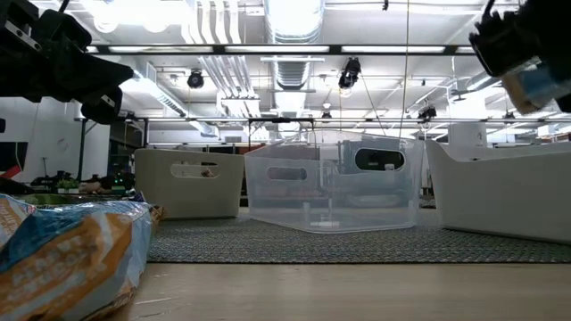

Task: Pick and place Granola Bars by type
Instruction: Put the yellow granola bar into the white bin

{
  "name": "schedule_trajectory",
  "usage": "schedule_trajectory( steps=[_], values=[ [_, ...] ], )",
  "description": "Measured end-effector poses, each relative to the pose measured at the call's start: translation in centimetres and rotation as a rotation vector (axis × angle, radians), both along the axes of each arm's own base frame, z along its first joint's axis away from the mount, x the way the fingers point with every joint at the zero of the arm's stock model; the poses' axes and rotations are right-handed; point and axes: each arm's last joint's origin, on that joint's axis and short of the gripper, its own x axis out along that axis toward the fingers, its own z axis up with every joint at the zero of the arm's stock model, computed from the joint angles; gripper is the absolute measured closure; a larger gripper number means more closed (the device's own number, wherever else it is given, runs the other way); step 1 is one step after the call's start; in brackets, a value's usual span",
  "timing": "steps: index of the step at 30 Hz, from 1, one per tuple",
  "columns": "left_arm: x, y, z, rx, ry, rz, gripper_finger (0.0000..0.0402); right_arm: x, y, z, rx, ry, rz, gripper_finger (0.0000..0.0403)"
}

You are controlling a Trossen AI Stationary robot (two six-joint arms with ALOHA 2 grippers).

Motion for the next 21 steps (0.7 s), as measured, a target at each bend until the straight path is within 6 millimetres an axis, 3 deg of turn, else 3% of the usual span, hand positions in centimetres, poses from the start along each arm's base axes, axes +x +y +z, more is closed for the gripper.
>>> schedule_trajectory(
  steps=[7, 21],
  values=[
    [0.0, 0.0, 0.0, 0.0, 0.0, 0.0, 0.0401, -0.5, -0.2, -1.5, -0.017, 0.057, -0.062, 0.0344],
    [0.0, 0.0, 0.0, 0.0, 0.0, 0.0, 0.0401, -0.6, -0.4, -1.9, -0.05, 0.055, -0.083, 0.0344]
  ],
)
